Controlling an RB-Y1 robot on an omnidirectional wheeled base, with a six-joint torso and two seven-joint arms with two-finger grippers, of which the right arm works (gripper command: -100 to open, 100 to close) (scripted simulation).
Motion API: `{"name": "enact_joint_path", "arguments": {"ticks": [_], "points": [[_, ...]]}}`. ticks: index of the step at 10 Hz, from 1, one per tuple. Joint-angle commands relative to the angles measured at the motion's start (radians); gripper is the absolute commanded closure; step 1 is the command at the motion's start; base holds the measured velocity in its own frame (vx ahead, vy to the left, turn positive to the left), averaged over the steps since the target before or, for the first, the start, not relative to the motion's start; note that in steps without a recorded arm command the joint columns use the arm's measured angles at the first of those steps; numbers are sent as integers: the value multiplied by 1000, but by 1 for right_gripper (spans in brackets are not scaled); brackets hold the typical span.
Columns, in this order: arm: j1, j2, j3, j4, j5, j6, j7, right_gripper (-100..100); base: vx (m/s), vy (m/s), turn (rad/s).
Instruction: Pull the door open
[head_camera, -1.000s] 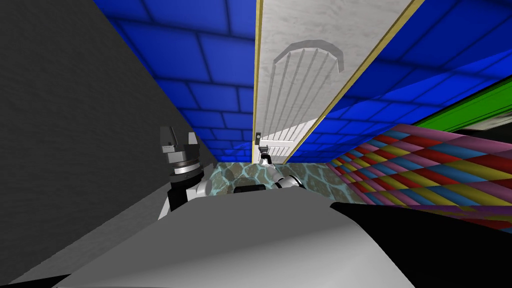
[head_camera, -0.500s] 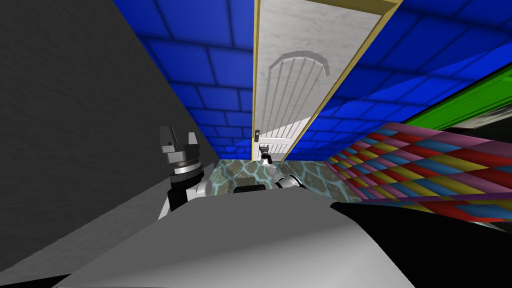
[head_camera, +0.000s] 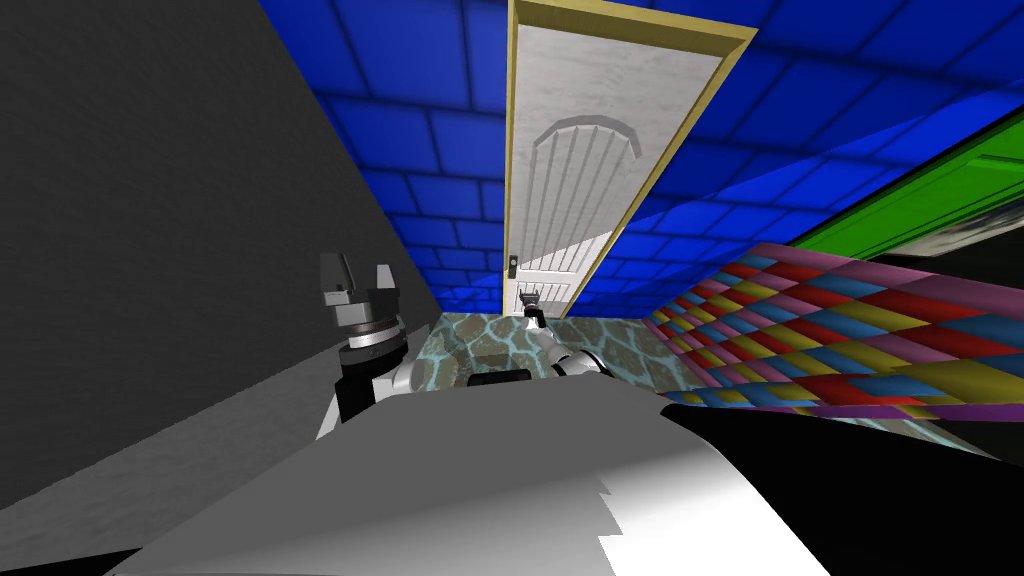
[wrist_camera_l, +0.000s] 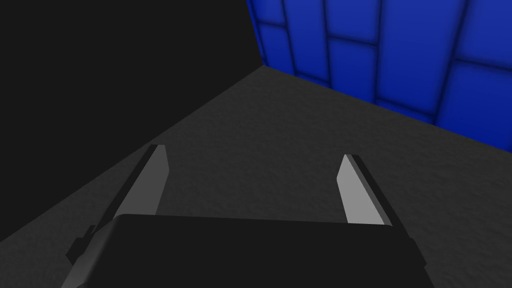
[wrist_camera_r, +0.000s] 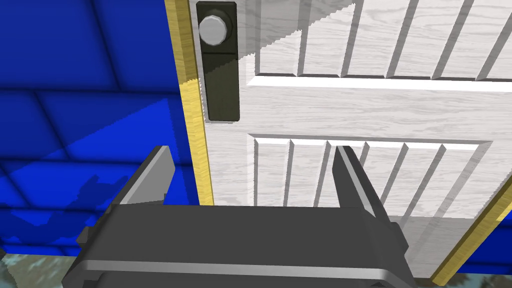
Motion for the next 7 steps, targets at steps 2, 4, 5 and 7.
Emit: {"name": "enact_joint_path", "arguments": {"ticks": [2, 4, 5, 7], "points": [[3, -8, -5, -5, 0, 3, 2, -100, -192, -31, 28], [5, -14, -8, -5, 1, 3, 1, -100, -177, -11, 36], [6, -19, -11, -6, 1, 4, 0, -100, -181, -30, 46], [9, -30, -18, -8, 2, 5, -1, -100, -196, -33, 50]]}}
